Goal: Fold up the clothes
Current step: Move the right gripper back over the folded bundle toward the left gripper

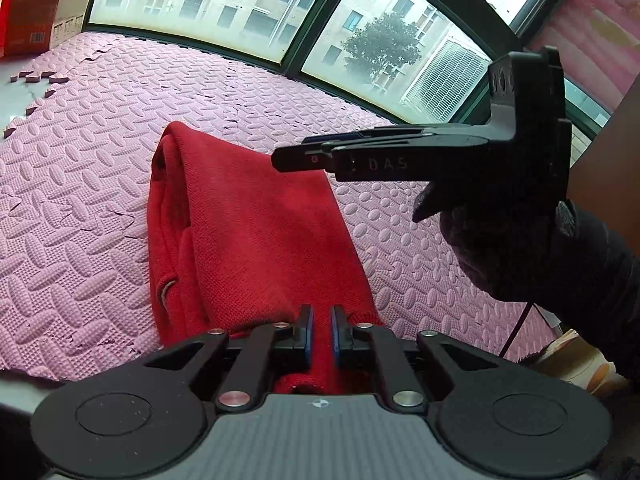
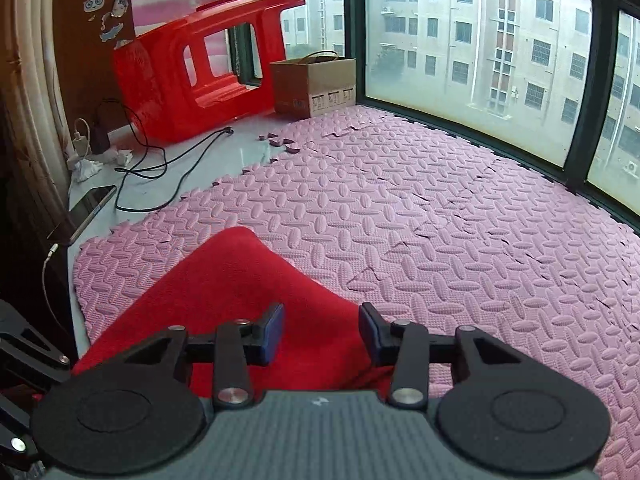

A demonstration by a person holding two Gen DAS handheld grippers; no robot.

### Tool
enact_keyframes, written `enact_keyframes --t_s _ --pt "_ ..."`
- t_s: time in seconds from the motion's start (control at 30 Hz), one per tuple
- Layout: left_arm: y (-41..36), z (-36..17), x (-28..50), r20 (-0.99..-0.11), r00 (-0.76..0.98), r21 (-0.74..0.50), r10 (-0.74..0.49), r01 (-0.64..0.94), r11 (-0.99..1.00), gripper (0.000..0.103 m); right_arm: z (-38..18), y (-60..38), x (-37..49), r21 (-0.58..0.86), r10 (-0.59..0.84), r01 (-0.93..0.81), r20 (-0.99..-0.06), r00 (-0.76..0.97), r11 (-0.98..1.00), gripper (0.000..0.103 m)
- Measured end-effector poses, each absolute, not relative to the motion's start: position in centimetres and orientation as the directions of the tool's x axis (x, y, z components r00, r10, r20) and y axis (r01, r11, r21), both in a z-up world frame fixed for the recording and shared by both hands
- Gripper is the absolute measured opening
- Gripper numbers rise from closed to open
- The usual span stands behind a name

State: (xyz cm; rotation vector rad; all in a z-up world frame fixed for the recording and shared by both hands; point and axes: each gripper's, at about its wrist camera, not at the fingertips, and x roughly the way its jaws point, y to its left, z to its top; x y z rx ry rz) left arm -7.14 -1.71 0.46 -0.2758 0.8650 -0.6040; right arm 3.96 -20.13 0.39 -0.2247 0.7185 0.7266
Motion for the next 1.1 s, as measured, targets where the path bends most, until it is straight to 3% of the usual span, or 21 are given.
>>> enact_keyframes --t_s 0.1,0.3,0.63,0.77,1.1 --pt "-1.7 0.4 -7.2 -0.627 0.498 -0.462 -0.599 0.381 0.801 0.010 0.7 -17.7 4.5 0.081 0.582 -0.740 -0.676 0.452 0.668 0.042" --pt "-1.6 0.1 -7.4 -0.625 0.511 -0.464 -0.590 0.365 0.808 0.010 -3.3 -12.7 6.0 0.039 0.532 -0.796 -0.763 0.367 0.605 0.038" --pt "-1.2 0.0 -7.0 -0.616 0.502 -0.492 -0.607 0.356 0.794 0.010 -1.1 -15.1 6.4 0.196 0.615 -0.763 -0.725 0.310 0.616 0.038" --pt "-1.3 0.0 -7.1 -0.616 0.508 -0.489 -0.602 0.352 0.798 0.010 -2.7 -13.2 5.0 0.120 0.587 -0.825 -0.759 0.282 0.552 0.038" --pt "-0.9 0.0 -7.1 -0.608 0.507 -0.503 -0.611 0.349 0.791 0.010 -0.2 -17.3 4.7 0.164 0.599 -0.797 -0.750 0.282 0.581 0.037"
